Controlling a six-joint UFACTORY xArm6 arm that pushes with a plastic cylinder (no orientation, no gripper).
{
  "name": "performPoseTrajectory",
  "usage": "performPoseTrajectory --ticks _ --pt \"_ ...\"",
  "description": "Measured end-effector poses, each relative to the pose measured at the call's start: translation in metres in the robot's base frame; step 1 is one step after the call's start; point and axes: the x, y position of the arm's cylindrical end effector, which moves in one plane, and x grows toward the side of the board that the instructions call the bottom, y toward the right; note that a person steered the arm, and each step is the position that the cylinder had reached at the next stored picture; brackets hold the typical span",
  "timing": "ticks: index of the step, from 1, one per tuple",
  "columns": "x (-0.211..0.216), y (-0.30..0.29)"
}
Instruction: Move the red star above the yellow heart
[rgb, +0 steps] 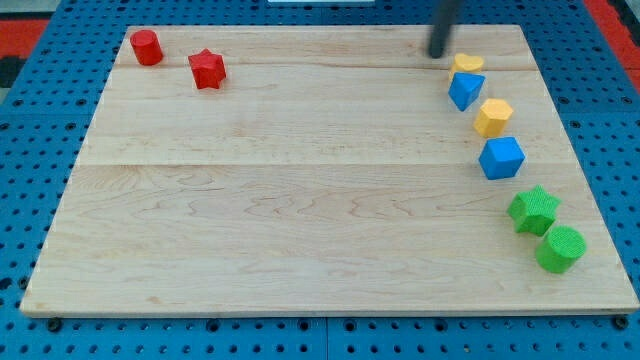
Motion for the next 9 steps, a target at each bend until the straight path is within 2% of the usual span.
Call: performPoseTrajectory --ticks 1,2,3,4,5,6,7,8,9 --pt "0.000 -0.113" --pt "0.004 -0.156" --pt "0.050 -0.171" --pt "0.094 -0.222" --pt "0.072 -0.296" --pt "0.030 -0.268" --pt "0.038 -0.147" --pt "0.038 -0.067" --pt "0.050 -0.049"
